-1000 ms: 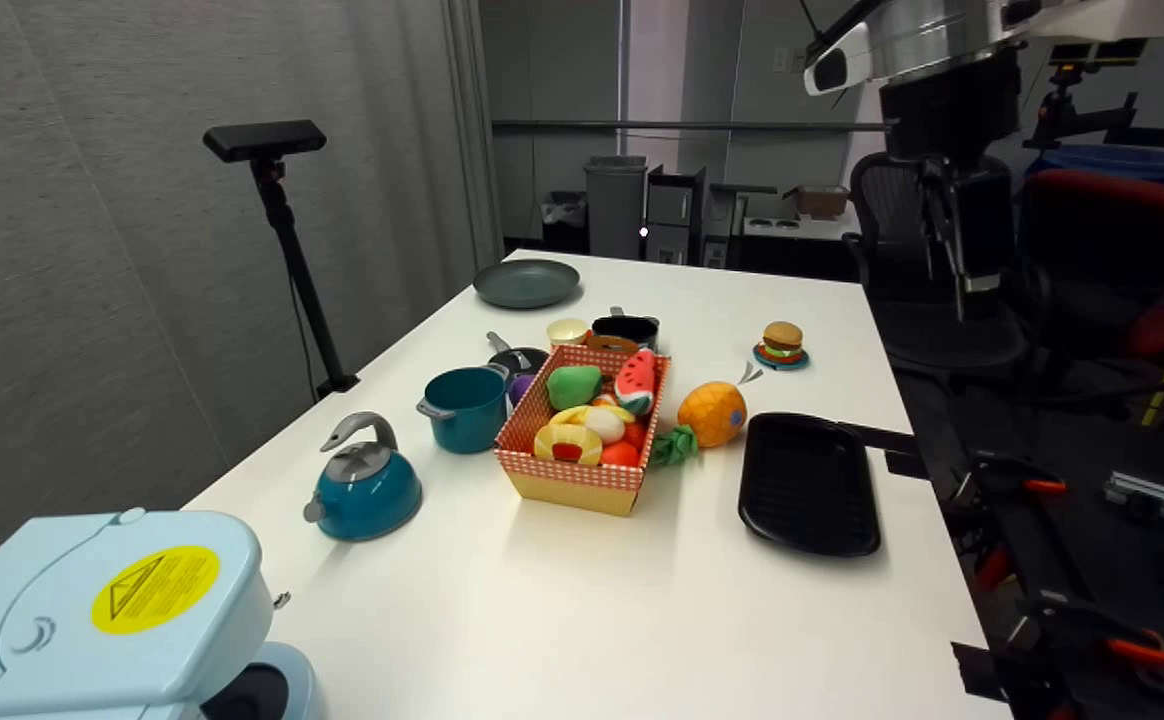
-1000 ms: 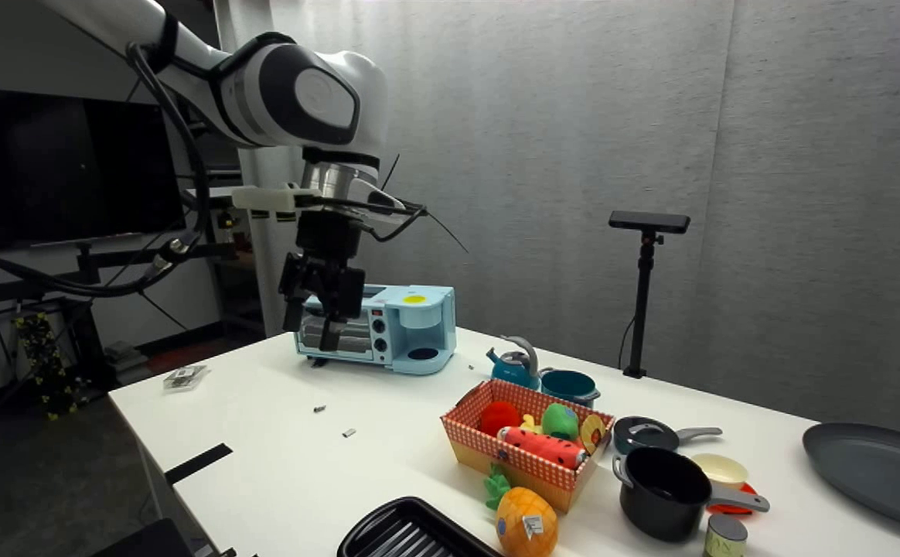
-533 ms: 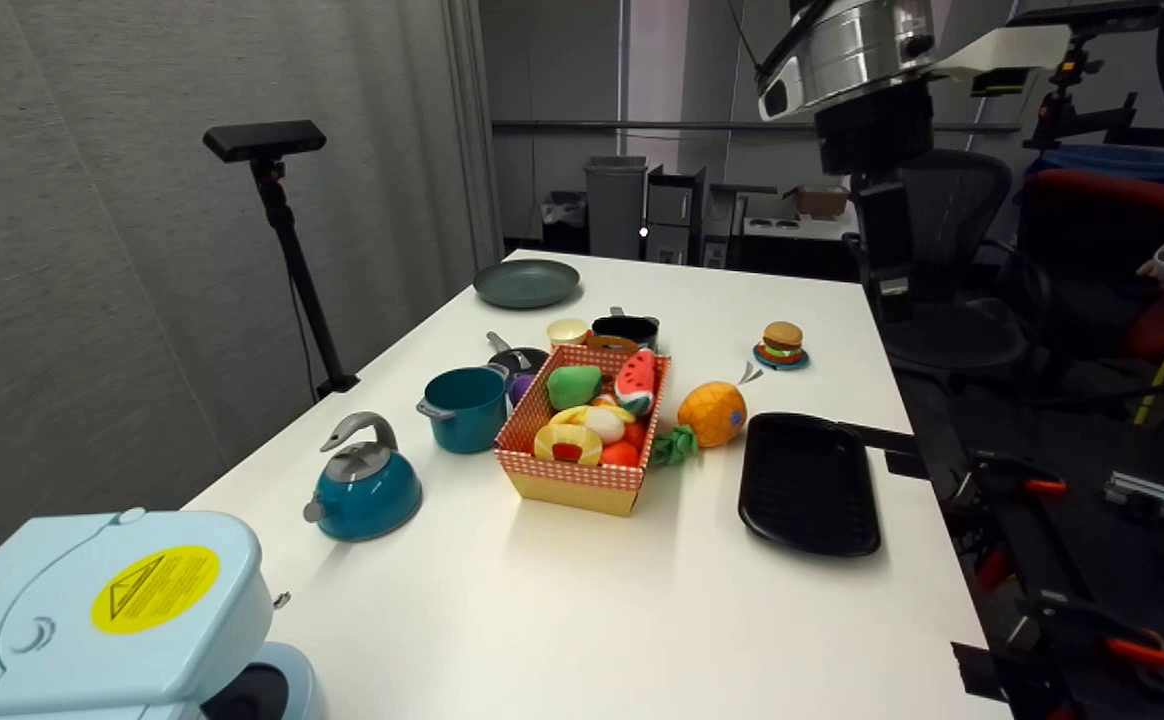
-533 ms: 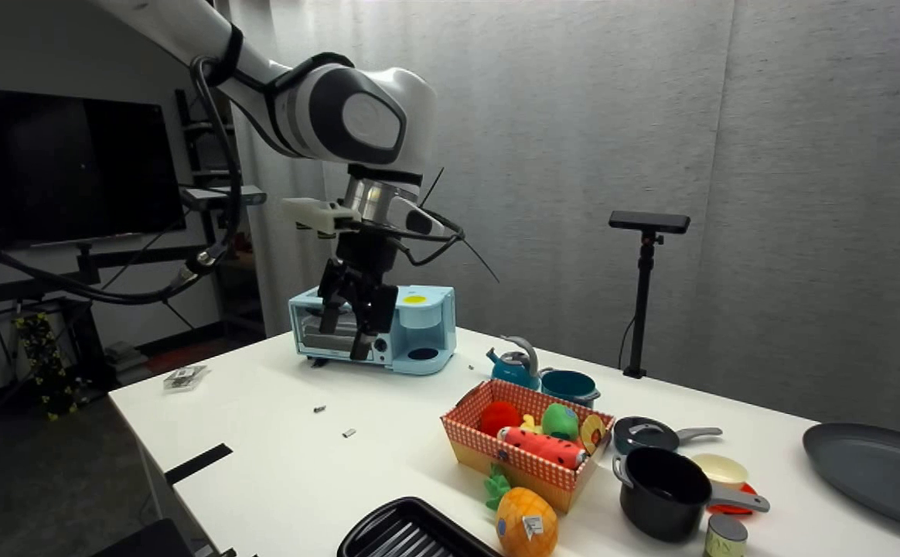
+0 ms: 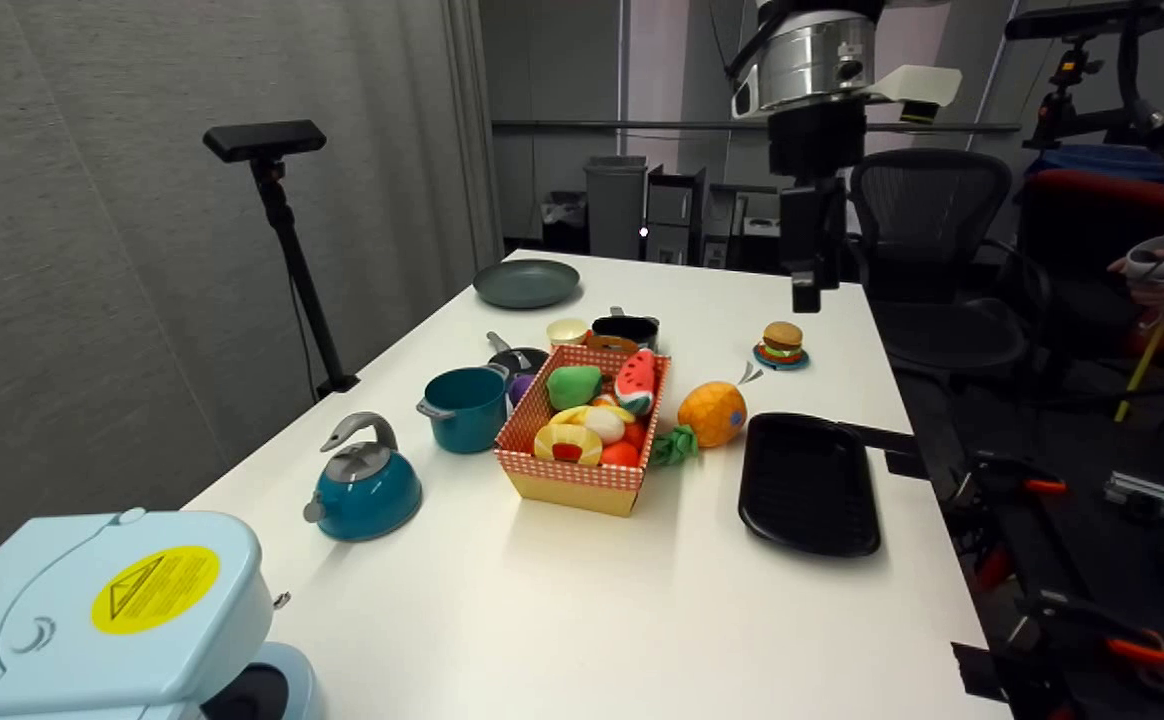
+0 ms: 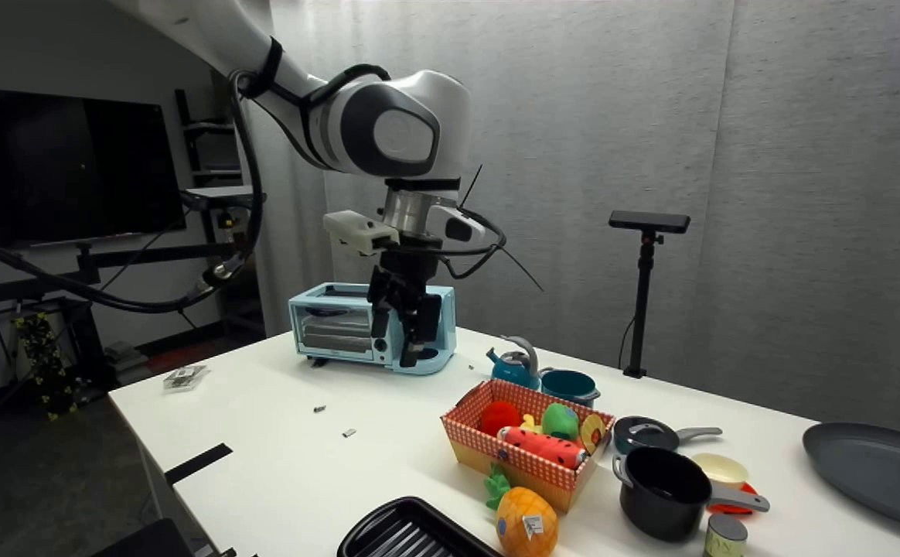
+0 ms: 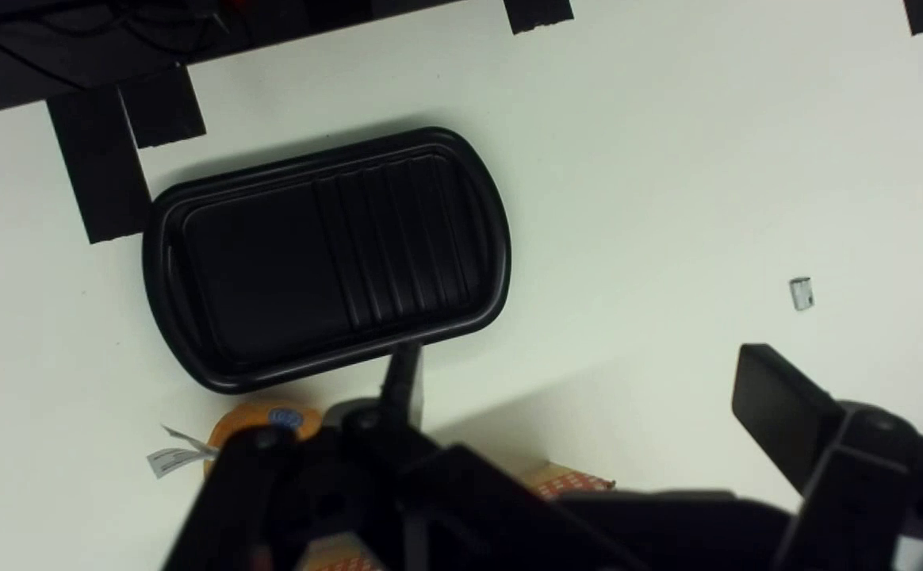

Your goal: Put the watermelon plush toy in the black pot

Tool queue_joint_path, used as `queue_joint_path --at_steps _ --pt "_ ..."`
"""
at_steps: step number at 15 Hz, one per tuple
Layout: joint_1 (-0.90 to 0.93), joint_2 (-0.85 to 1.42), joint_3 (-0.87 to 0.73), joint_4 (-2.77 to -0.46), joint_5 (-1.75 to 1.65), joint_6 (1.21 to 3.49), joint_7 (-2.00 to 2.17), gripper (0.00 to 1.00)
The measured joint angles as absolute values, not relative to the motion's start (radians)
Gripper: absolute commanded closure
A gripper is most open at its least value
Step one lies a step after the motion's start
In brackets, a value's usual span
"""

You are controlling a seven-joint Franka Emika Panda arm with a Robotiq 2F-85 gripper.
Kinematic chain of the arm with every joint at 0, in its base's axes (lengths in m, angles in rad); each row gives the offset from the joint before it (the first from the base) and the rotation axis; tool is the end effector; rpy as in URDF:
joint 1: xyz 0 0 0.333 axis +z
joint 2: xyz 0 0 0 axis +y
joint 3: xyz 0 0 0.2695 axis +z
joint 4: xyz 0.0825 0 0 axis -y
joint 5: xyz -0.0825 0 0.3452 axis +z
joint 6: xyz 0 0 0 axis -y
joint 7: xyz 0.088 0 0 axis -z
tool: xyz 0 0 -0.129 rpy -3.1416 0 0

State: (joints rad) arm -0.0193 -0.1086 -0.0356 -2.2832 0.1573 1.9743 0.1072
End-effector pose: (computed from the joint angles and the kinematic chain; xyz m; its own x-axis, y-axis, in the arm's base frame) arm 0.4450 -0.0112 0.3387 0.9516 -0.2183 -0.2163 -0.2460 -0.9630 -0.1102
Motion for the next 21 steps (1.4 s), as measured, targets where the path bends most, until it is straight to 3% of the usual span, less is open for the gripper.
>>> queue_joint_path --at_steps 21 --pt "-0.110 0.047 -0.127 -2.154 0.225 2.065 0.119 0.00"
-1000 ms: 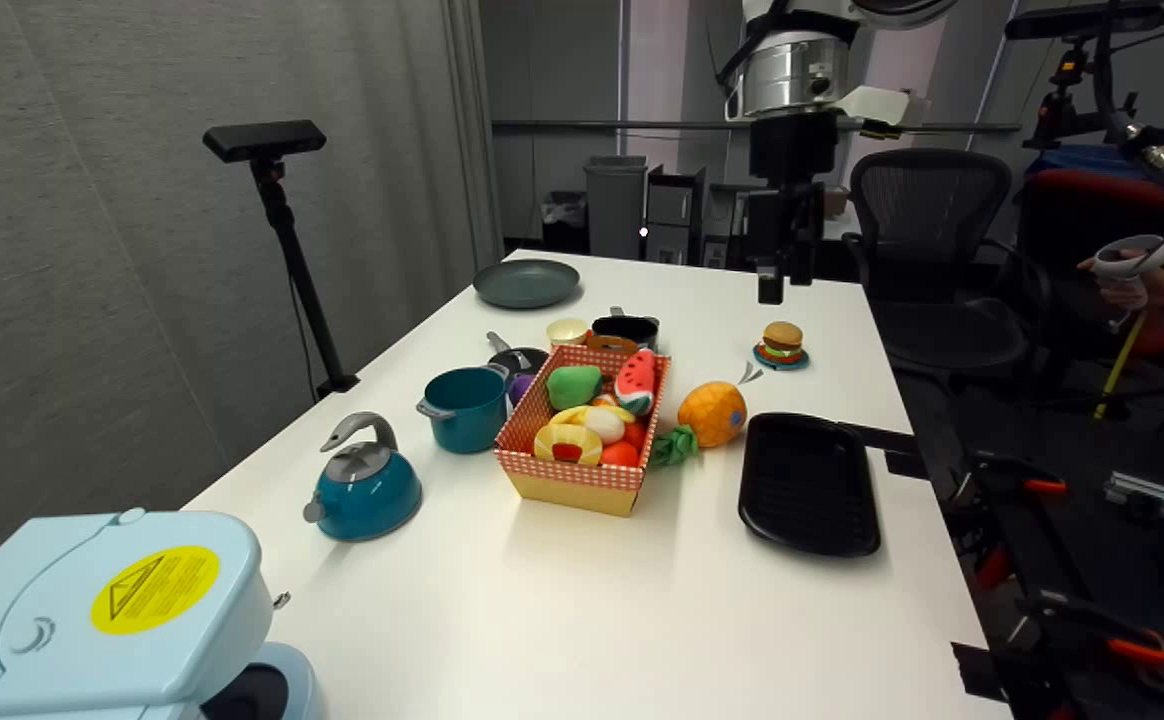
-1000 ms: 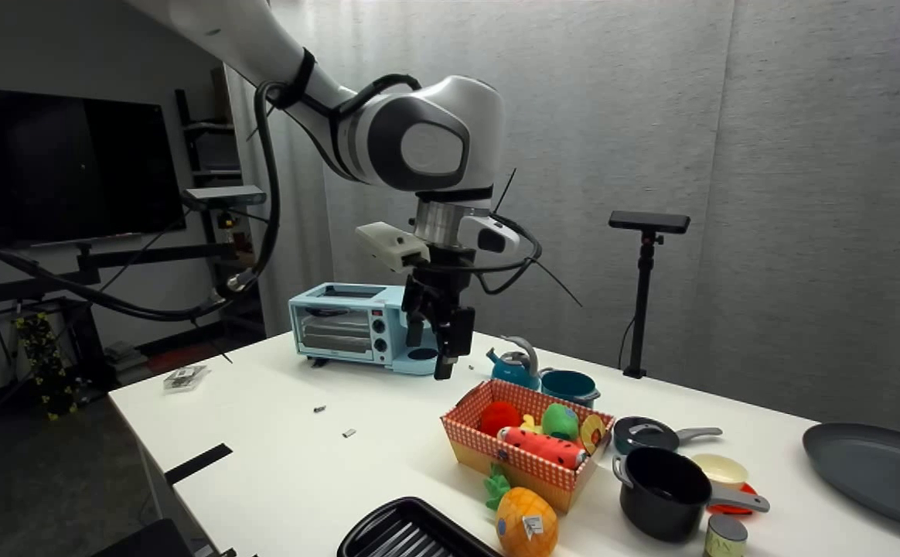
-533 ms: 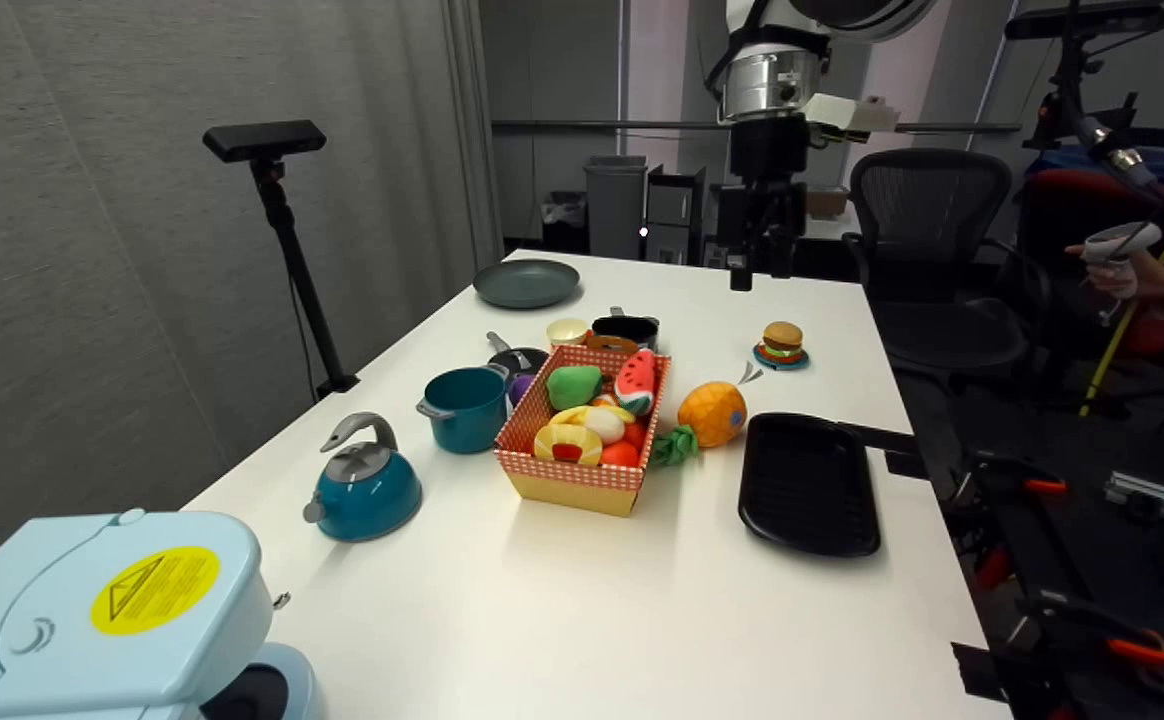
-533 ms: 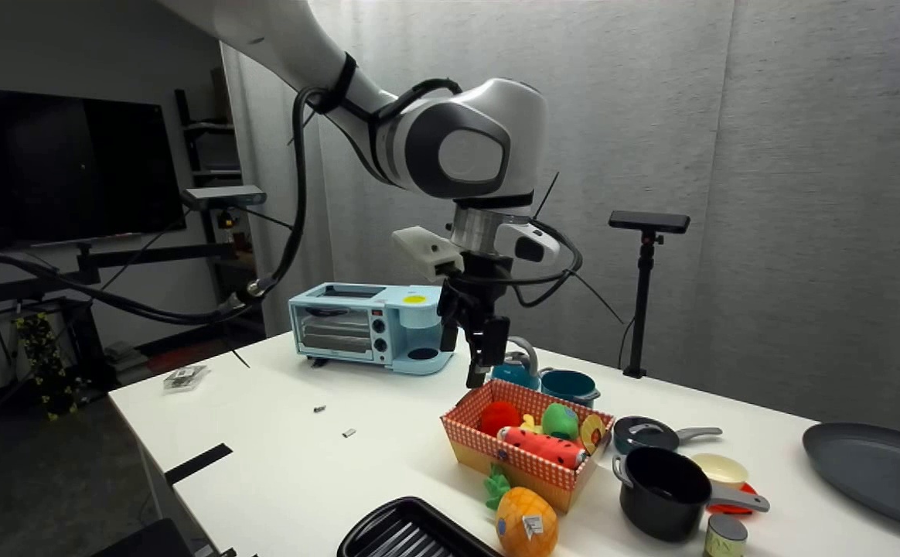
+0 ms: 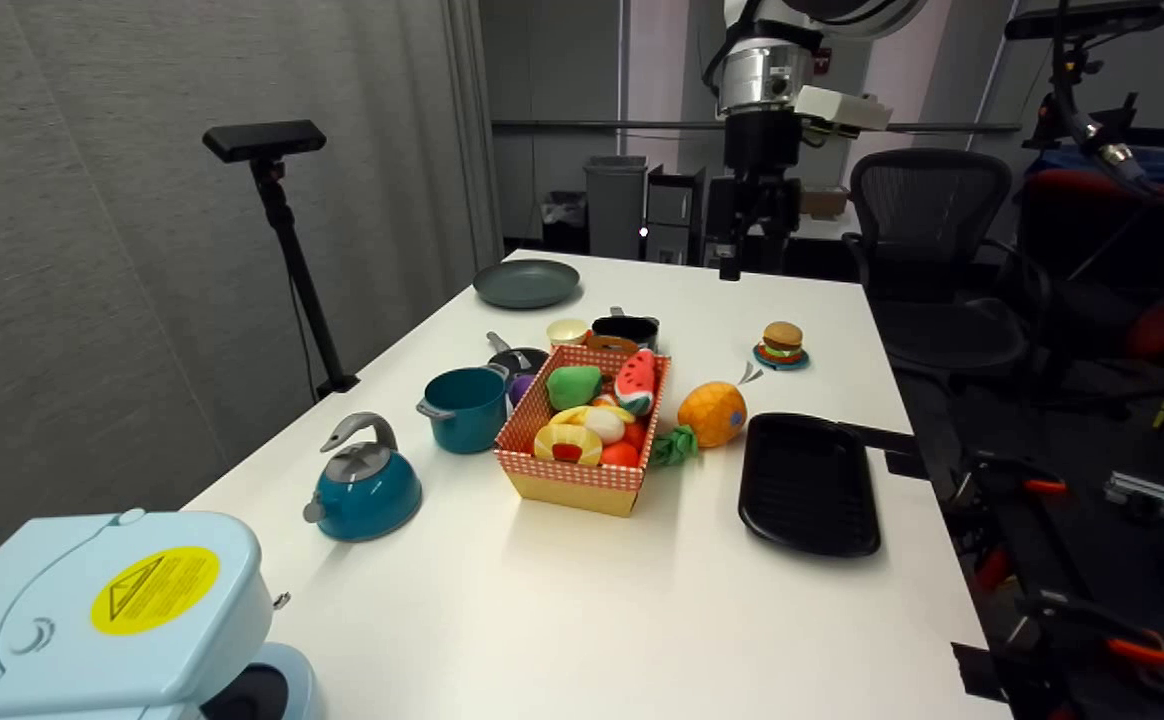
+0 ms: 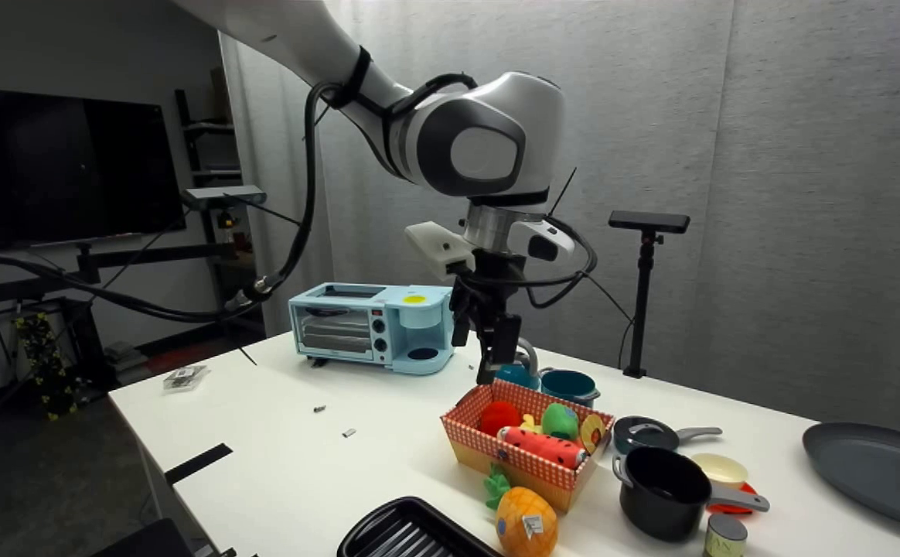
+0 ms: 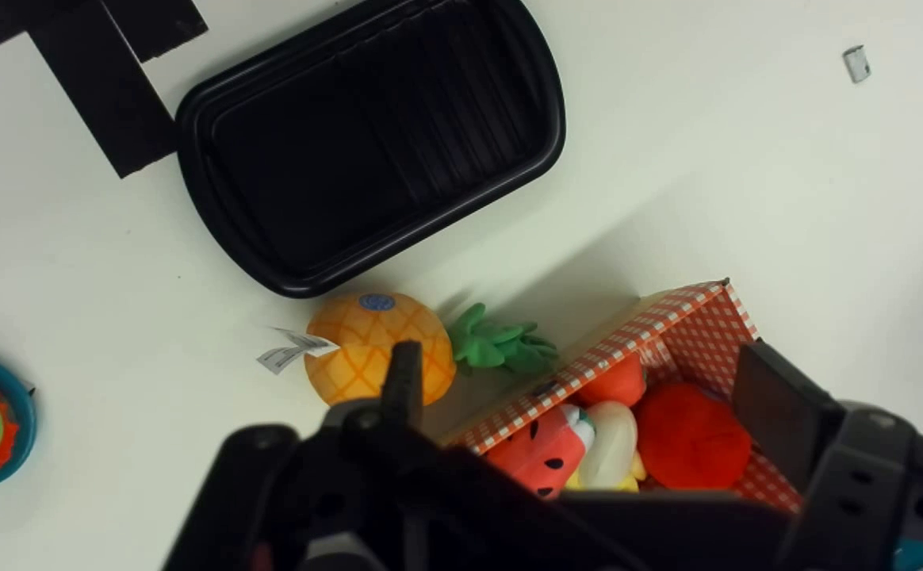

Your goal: Put the watermelon plush toy in the black pot

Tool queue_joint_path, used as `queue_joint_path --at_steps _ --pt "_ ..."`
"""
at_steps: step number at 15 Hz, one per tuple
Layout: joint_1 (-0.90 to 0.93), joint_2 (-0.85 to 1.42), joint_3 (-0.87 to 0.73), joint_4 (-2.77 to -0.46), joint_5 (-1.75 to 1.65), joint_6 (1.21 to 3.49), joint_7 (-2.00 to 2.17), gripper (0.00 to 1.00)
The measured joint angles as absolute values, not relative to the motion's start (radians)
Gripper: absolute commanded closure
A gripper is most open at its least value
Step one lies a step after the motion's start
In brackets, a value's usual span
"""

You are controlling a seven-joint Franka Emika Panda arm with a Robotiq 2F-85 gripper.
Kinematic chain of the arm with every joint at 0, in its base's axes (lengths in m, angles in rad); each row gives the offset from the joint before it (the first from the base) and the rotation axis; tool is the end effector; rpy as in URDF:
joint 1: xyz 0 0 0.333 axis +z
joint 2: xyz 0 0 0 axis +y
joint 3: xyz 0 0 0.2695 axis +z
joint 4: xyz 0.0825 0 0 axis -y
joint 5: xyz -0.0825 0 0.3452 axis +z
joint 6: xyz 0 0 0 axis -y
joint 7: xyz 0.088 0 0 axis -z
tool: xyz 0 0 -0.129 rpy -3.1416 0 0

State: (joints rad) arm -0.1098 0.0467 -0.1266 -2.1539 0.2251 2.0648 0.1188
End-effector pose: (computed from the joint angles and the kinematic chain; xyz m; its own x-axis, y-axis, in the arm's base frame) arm 0.4834 -0.0999 0.3235 0.8827 -0.4404 -0.1637 -0.4640 -0.8719 -0.1564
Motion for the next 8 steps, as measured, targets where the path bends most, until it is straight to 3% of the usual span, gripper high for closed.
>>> queue_joint_path --at_steps 8 --pt "-0.093 0.062 -0.091 -2.142 0.225 2.074 0.163 0.00"
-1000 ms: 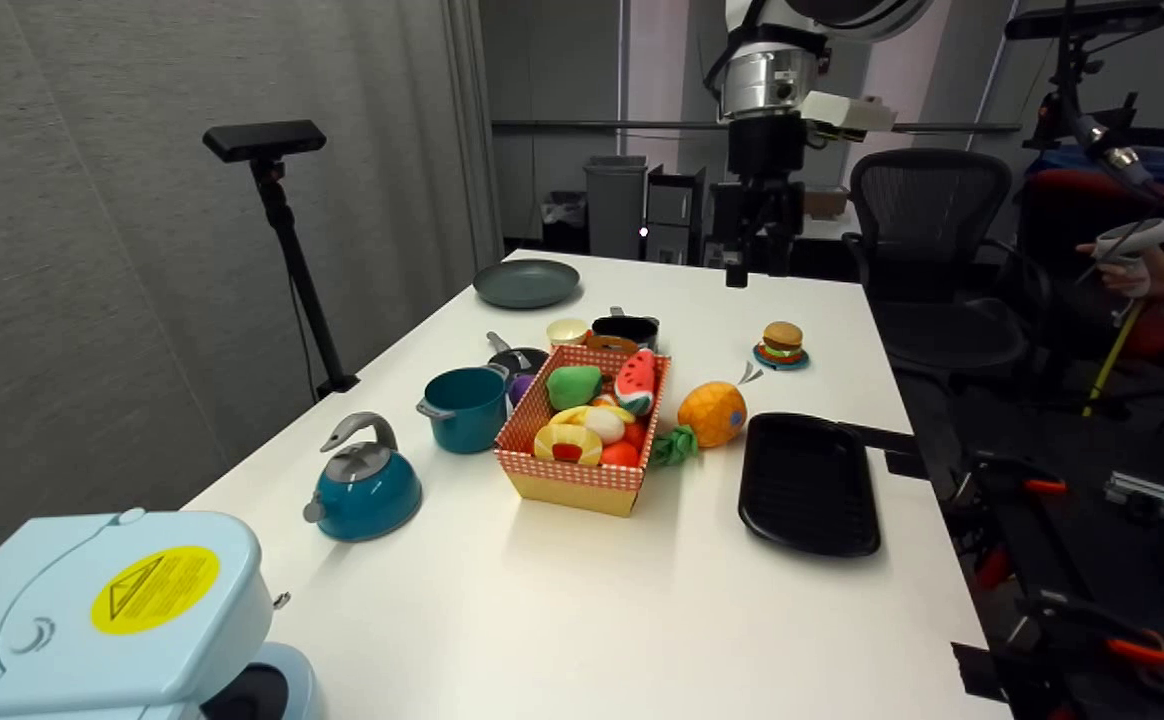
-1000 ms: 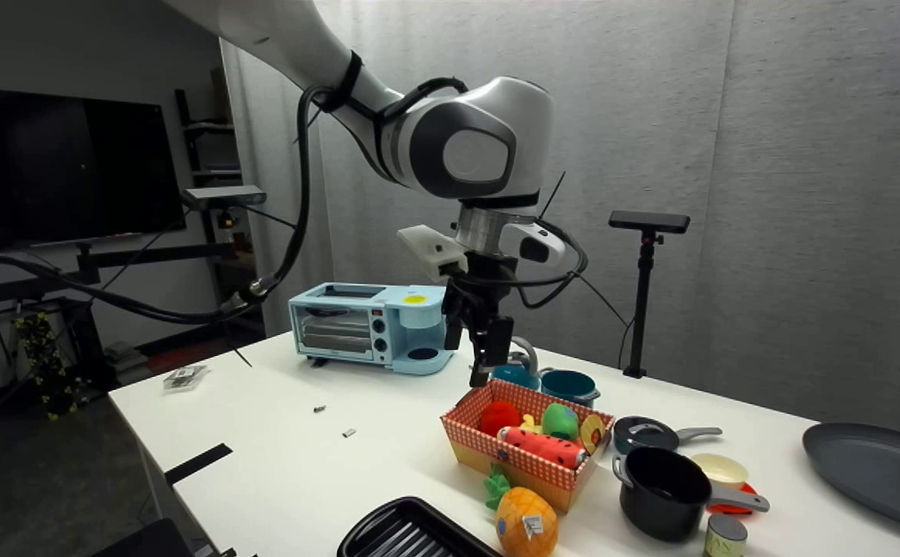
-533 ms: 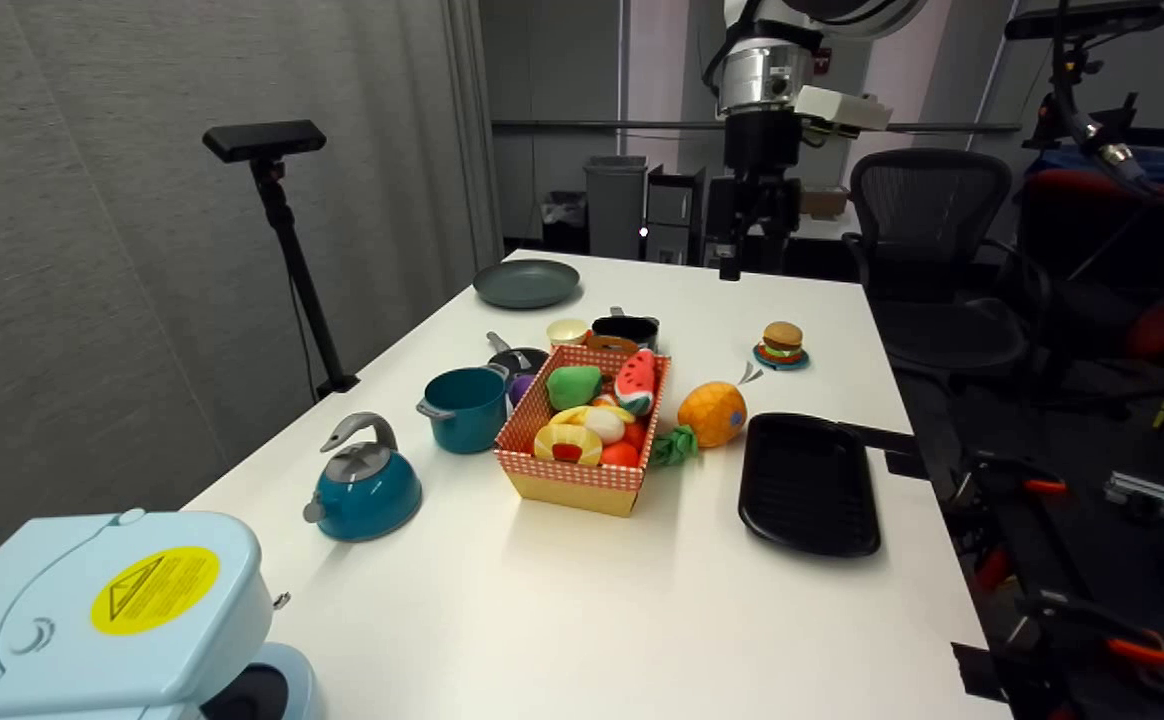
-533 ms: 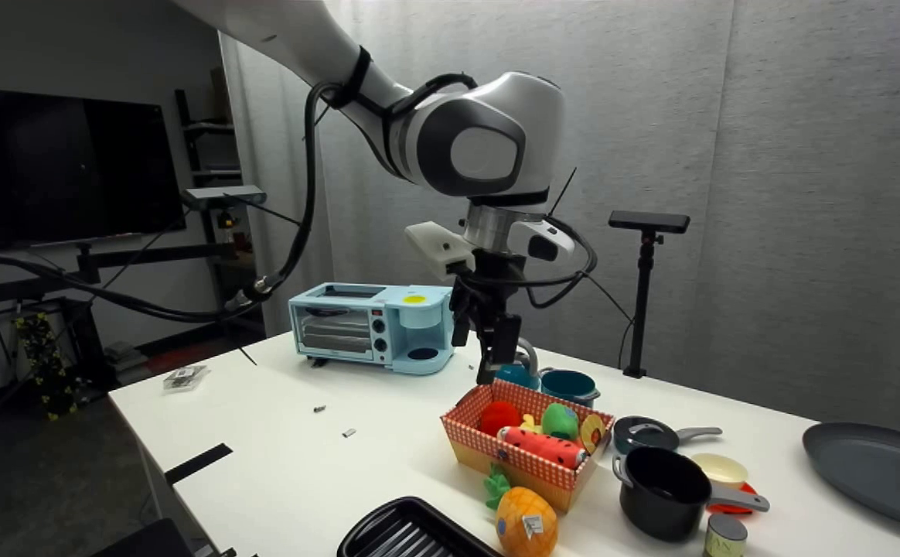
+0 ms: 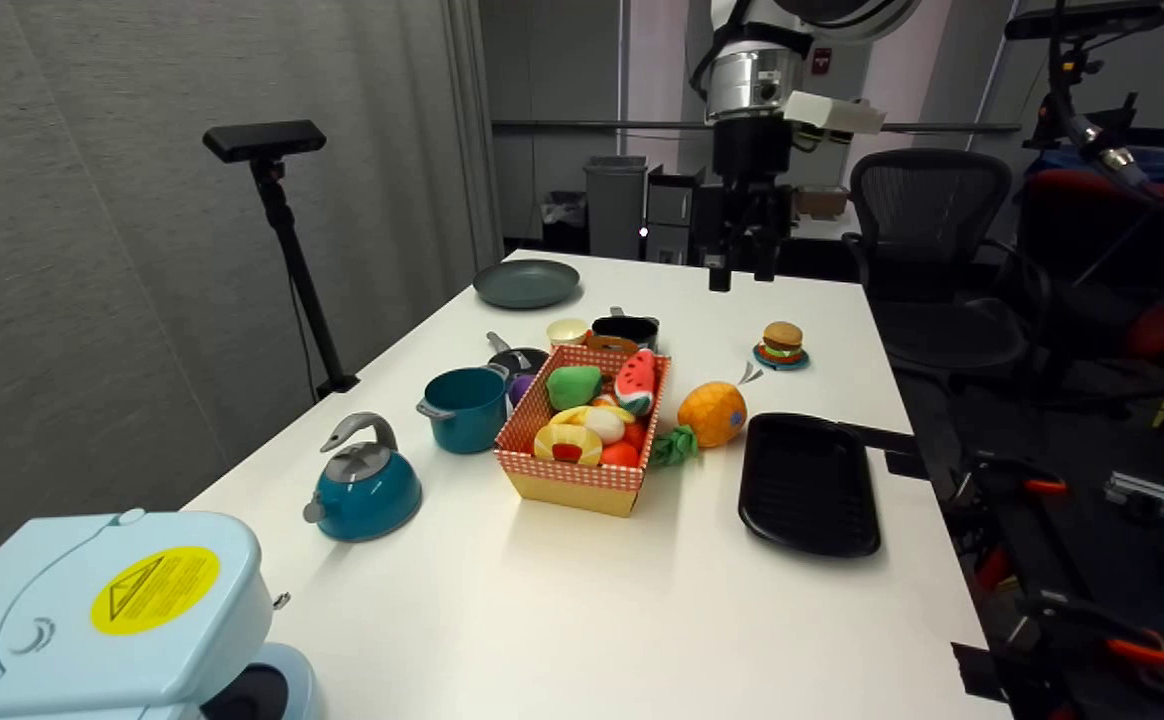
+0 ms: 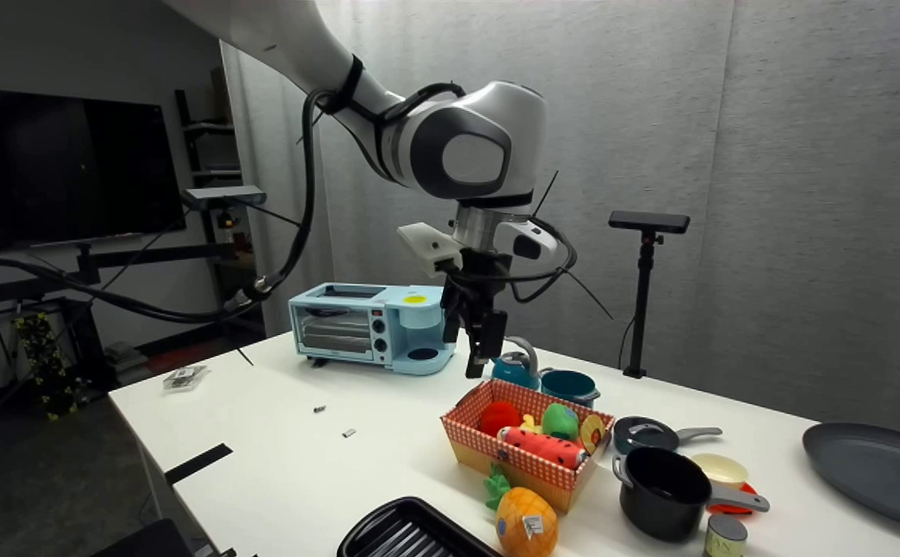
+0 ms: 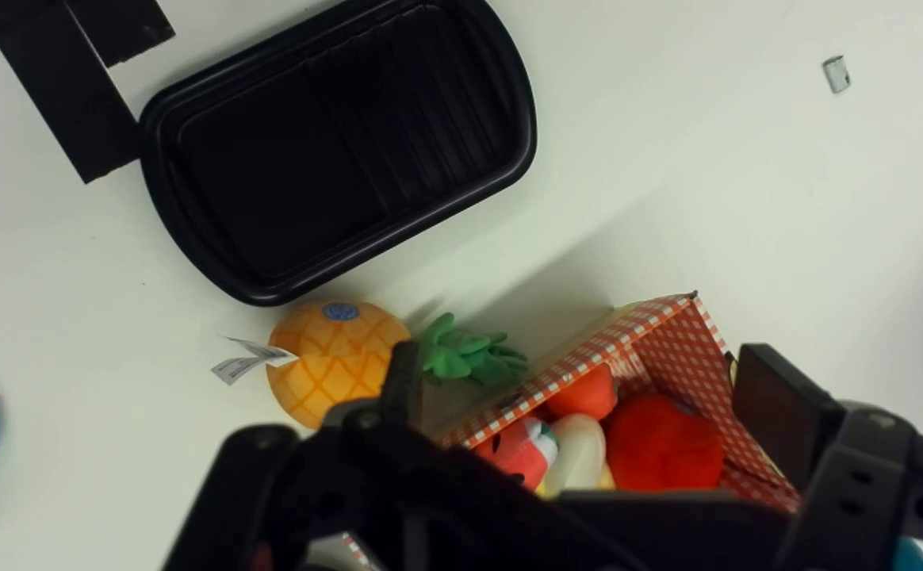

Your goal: Put the watermelon plush toy in the black pot

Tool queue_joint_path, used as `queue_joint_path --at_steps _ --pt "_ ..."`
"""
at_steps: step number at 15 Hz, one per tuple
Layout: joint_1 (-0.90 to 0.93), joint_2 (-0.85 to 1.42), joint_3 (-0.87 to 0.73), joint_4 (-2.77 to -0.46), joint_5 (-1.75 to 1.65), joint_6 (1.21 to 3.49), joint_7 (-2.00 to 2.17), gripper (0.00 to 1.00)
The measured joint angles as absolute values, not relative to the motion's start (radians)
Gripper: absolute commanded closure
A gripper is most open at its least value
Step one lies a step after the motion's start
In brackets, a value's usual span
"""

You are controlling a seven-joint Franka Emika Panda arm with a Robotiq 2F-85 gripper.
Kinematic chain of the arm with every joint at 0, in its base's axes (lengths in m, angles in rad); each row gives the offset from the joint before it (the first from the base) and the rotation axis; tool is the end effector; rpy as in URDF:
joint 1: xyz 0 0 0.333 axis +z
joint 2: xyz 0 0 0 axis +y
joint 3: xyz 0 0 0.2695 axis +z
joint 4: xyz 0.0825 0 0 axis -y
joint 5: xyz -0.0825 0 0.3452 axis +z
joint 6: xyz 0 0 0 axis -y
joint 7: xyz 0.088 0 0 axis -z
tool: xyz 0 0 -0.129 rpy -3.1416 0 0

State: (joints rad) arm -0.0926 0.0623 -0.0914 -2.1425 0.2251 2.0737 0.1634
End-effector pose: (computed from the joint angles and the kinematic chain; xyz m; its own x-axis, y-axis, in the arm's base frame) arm 0.4920 -0.0755 0.3209 0.8851 -0.4348 -0.1661 -0.4584 -0.8761 -0.1493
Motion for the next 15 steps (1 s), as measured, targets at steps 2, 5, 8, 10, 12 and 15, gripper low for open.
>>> queue_joint_path --at_steps 2,5,8,10,12,15 --pt "-0.088 0.086 -0.086 -2.120 0.225 2.085 0.192 0.00" --pt "-0.088 0.131 -0.091 -2.074 0.225 2.090 0.224 0.00" --pt "-0.093 0.181 -0.102 -2.024 0.225 2.090 0.251 0.00" --pt "-0.096 0.217 -0.109 -1.989 0.225 2.090 0.267 0.00" --pt "-0.097 0.255 -0.118 -1.950 0.225 2.090 0.284 0.00" --pt "-0.099 0.313 -0.127 -1.888 0.225 2.090 0.303 0.00"
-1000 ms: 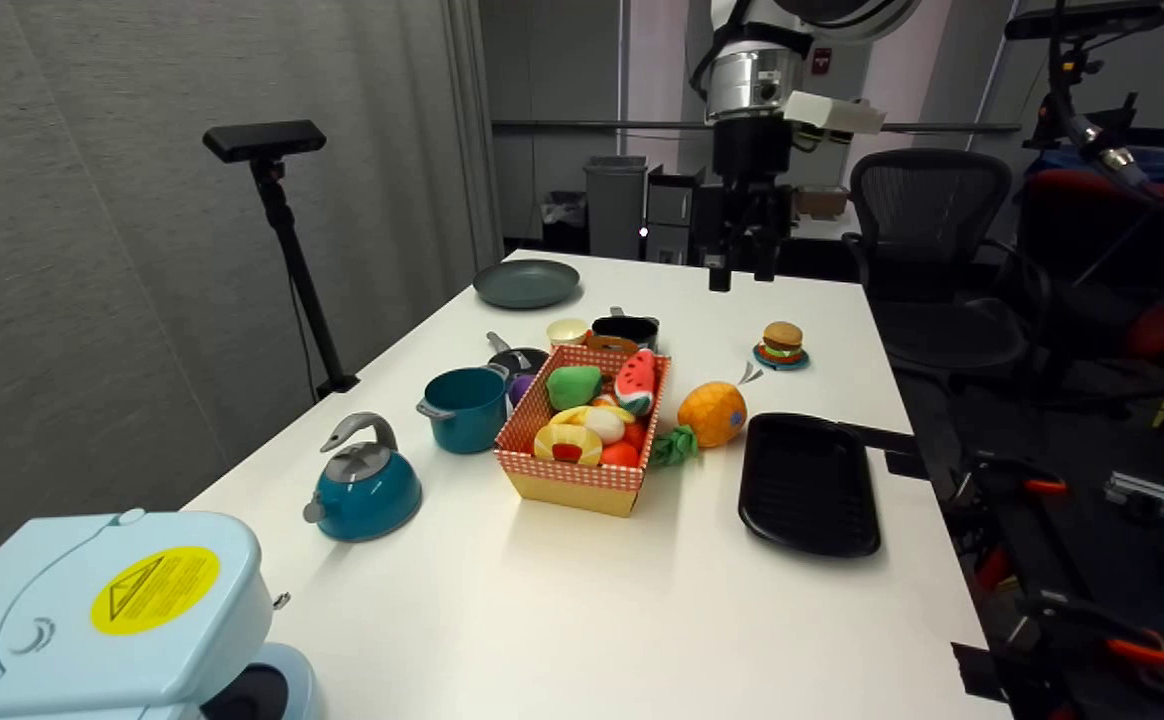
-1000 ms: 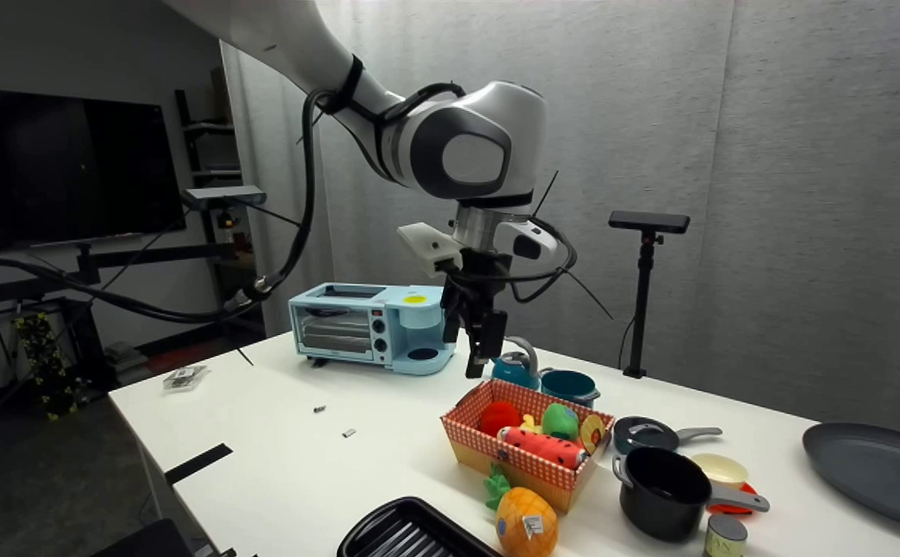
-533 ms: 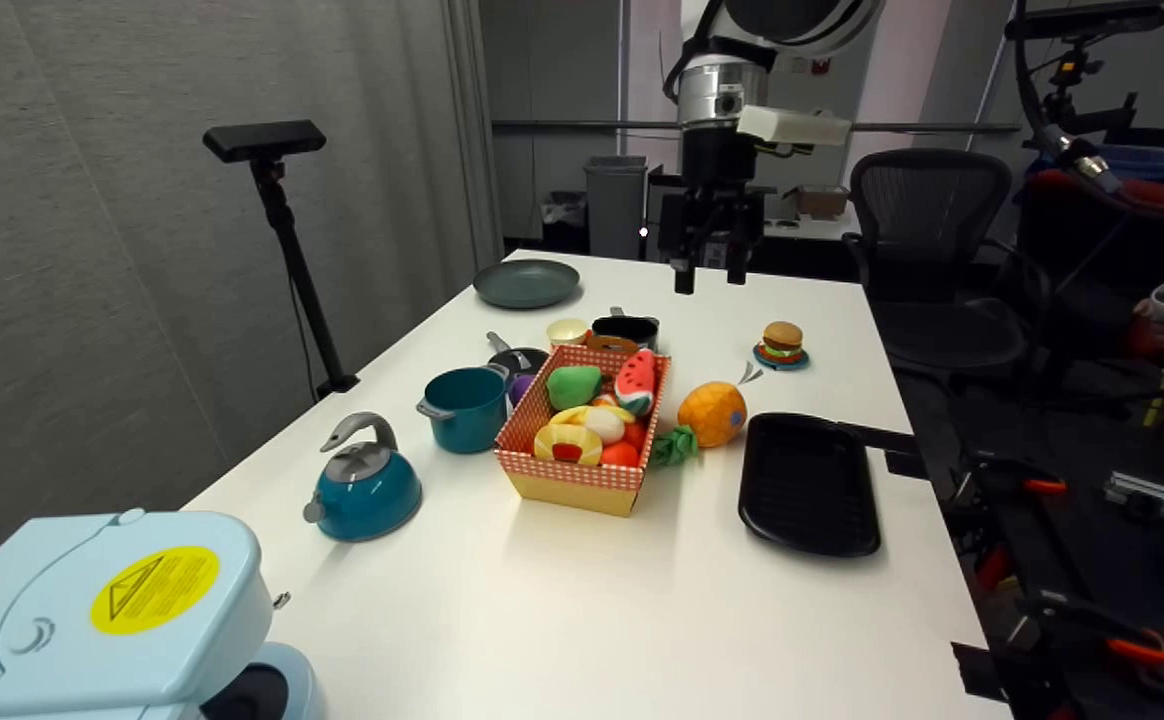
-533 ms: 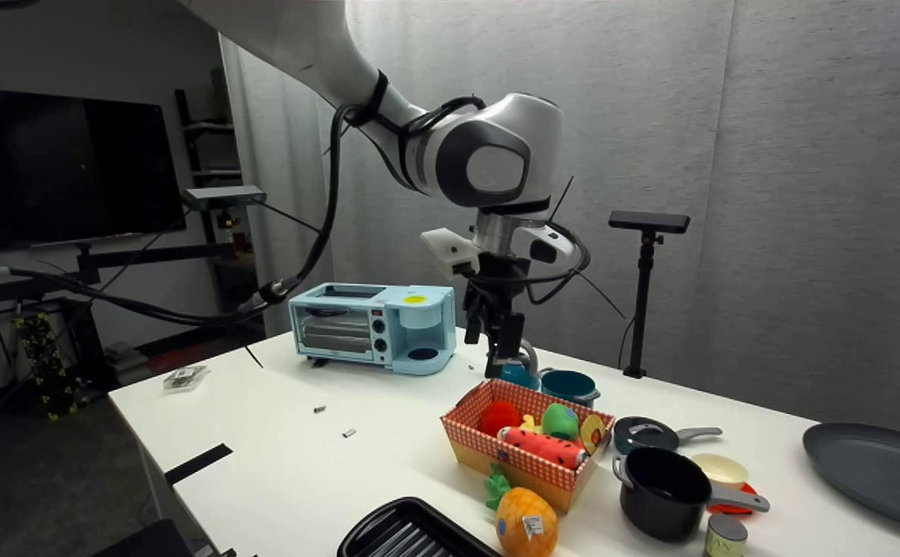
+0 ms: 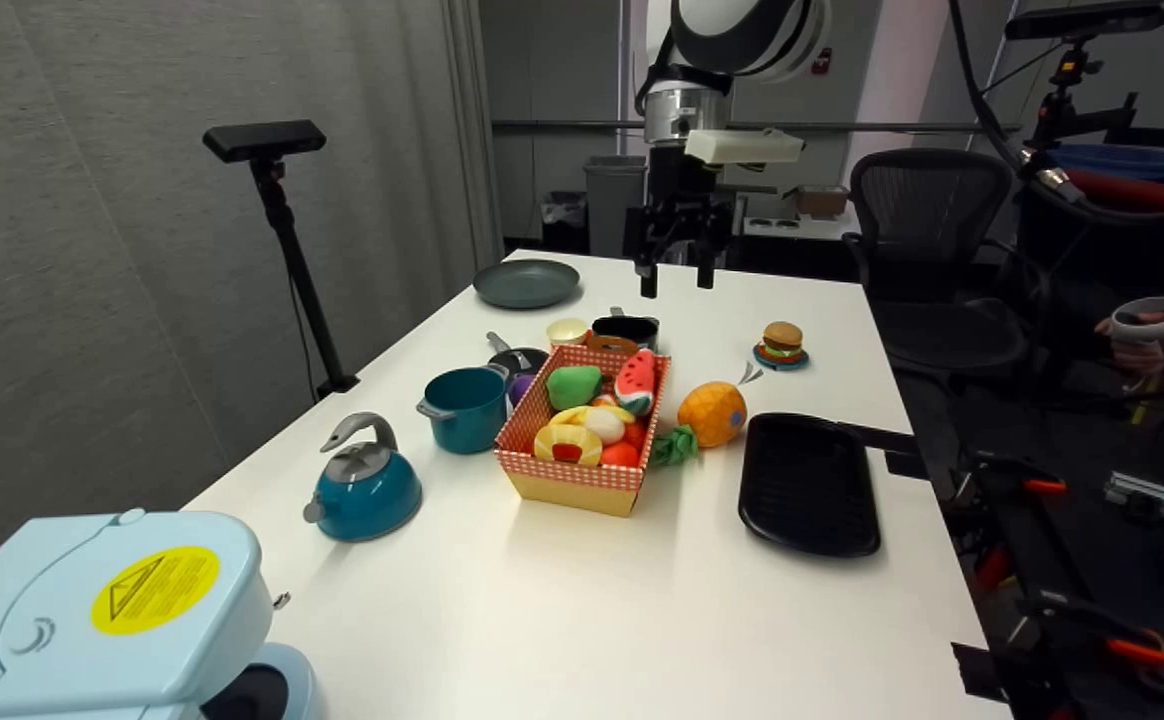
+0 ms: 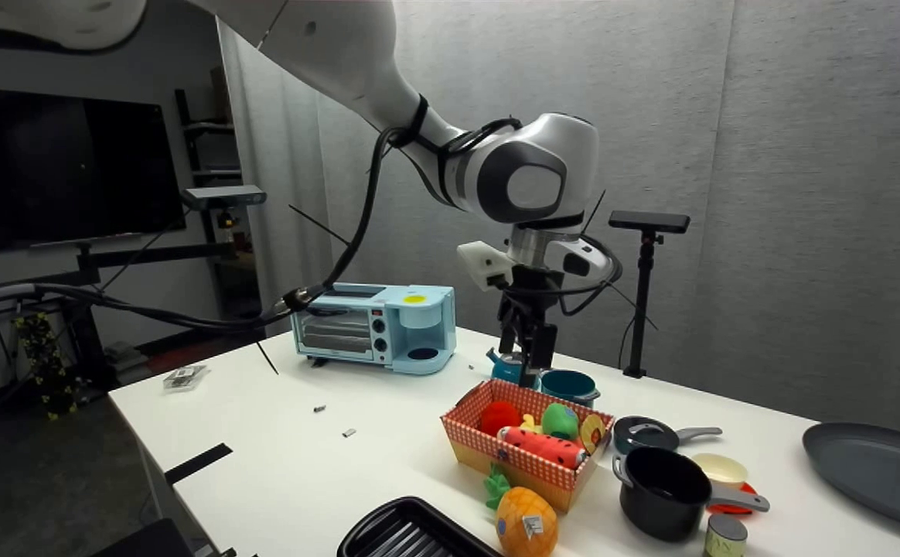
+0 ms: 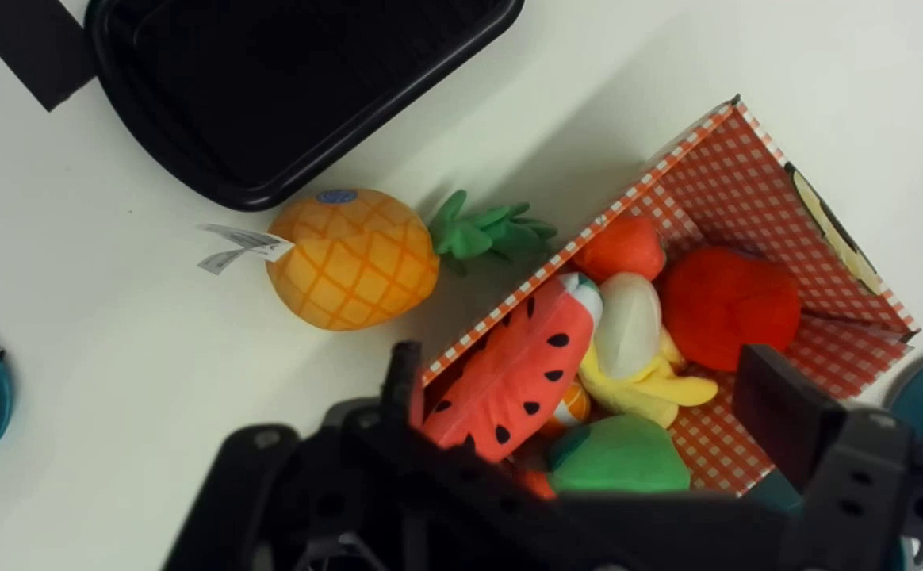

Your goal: Put the watermelon plush toy in the black pot

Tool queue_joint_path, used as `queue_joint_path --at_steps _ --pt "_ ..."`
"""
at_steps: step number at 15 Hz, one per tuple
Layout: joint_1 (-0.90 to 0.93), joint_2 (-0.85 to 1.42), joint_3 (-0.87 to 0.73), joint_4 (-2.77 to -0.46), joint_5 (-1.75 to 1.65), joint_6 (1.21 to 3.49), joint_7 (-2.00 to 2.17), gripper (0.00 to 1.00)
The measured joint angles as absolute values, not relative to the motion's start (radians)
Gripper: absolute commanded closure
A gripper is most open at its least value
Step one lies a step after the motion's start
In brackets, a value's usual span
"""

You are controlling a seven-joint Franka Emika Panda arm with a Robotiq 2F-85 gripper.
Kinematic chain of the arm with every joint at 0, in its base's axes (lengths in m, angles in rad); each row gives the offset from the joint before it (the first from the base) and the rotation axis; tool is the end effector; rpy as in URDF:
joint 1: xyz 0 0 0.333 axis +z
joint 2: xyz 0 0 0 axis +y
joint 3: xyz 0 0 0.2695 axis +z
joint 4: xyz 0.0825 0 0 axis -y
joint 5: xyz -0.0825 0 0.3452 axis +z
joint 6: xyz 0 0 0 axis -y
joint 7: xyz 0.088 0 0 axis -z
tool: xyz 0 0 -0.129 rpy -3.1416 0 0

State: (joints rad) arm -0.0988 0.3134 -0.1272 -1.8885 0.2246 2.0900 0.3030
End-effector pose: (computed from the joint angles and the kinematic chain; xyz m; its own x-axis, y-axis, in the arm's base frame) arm 0.5525 -0.1096 0.2910 0.7931 -0.5898 -0.1521 -0.6061 -0.7889 -0.1011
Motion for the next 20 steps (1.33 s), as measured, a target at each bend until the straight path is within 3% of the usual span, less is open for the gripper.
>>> queue_joint_path --at_steps 20 --pt "-0.095 0.608 -0.123 -1.622 0.225 2.090 0.365 0.00"
